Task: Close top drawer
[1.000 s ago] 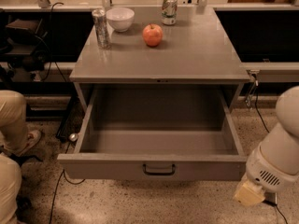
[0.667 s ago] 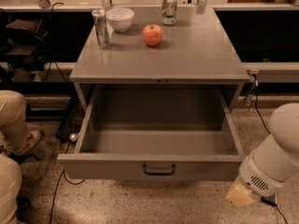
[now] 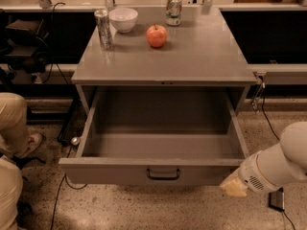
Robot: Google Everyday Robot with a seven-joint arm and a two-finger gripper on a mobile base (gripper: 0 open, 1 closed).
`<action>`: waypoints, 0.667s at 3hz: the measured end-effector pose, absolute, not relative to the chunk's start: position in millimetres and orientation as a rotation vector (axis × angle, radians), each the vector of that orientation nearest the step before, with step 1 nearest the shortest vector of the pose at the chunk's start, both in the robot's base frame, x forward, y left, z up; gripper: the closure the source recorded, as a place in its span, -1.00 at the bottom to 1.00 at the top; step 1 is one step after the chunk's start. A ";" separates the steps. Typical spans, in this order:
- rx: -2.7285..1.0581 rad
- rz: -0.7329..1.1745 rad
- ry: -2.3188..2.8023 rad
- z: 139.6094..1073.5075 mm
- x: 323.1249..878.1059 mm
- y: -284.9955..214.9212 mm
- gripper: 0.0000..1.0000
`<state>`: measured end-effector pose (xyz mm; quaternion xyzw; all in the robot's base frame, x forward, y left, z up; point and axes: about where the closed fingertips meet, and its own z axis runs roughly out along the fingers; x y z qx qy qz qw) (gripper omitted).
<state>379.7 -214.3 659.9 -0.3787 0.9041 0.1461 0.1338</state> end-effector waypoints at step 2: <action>-1.009 0.431 2.477 661.1 414.9 -204.7 1.00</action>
Offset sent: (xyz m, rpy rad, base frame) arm 0.0293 0.0080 0.0002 0.0751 -0.1130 -0.0342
